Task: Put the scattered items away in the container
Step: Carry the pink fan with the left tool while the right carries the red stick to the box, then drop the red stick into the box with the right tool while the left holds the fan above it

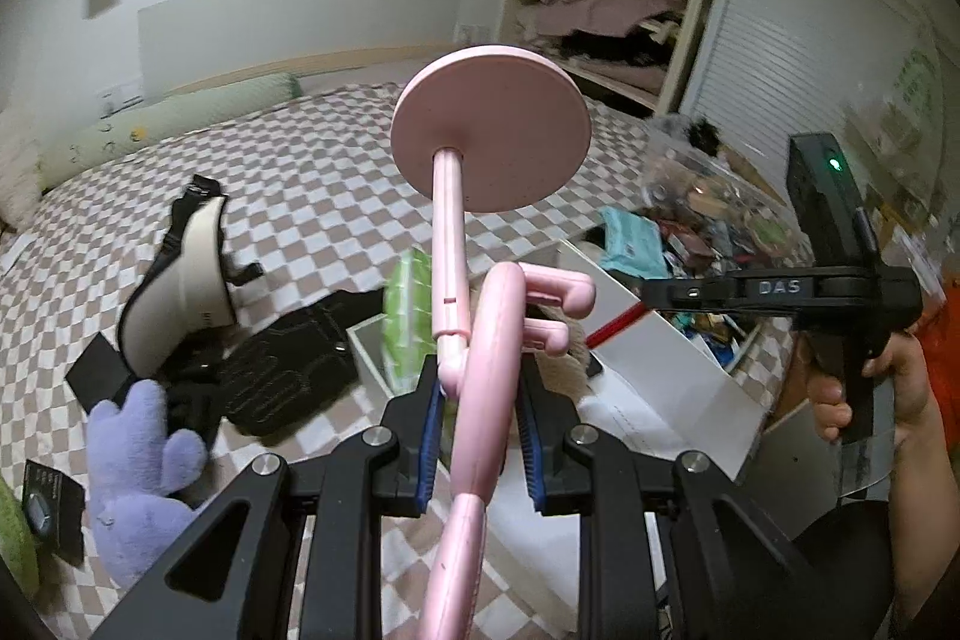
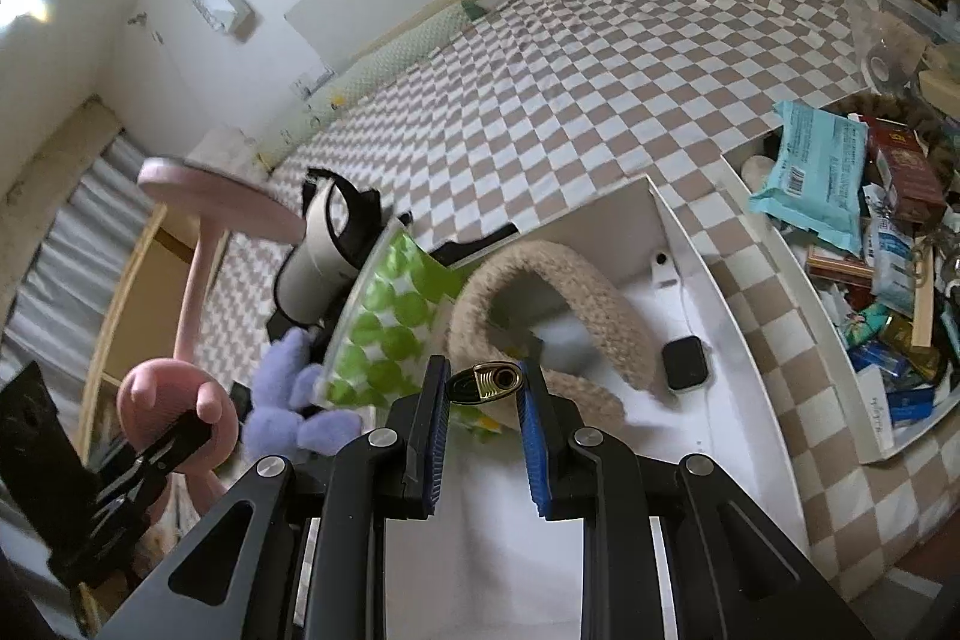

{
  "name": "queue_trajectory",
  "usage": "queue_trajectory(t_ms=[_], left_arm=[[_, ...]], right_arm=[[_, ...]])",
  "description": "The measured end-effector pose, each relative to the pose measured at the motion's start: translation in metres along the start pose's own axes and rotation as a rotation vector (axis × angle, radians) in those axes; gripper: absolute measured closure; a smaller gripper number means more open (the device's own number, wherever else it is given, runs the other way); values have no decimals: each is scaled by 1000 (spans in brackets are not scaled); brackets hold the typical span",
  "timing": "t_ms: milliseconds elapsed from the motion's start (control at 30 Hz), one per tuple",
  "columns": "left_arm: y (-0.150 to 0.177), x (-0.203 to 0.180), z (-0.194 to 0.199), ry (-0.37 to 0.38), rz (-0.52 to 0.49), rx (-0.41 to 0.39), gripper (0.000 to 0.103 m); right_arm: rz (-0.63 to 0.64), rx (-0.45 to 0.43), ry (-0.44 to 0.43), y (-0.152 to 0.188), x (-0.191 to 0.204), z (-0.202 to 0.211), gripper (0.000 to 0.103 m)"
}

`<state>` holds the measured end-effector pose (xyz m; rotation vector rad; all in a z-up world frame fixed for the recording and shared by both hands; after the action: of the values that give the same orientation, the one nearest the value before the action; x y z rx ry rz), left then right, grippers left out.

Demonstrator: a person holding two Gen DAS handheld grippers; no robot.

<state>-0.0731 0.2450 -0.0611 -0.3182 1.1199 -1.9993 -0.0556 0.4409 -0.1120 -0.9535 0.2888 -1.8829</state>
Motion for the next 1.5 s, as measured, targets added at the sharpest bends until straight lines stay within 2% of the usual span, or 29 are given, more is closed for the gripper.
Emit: queue_trajectory(t_ms=[400,567,733,833,867,900,933,1167,1500], left_arm=[[20,-46,-29,67,-33,77,80],[25,-61,-41,91,-32,102,80],[31,-70,-54,101,-20,129,80],[33,-75,-62,100,-22,143,80],[34,-76,-64,100,-24,147,80],[35,-78,-67,100,-25,151,80],[35,-79,-69,97,-32,154,80],[32,-80,-95,77,-47,173,80],[35,-86,-133,84,4,200,80]], right_arm=[[133,228,135,52,-27,-33,80],[121,330,190,71,-50,-46,80],[130,379,203,81,-55,-51,79],[138,368,190,81,-54,-46,74],[136,356,187,79,-53,-42,53],[139,337,190,76,-53,-38,27],[142,317,192,73,-52,-34,22],[83,213,131,51,-54,-3,22],[92,193,149,46,-58,0,22]])
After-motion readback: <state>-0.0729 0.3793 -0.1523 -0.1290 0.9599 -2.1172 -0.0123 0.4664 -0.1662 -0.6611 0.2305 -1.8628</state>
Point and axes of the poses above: each gripper's, at about its wrist camera, not at the fingertips, and z roughly against the way its jaws point, x to its left, y to its underside, the point moved 6 cm from there along -z, roughly the way its jaws point, and after that the axes turned 8 degrees about -x, right-handed, at the moved point
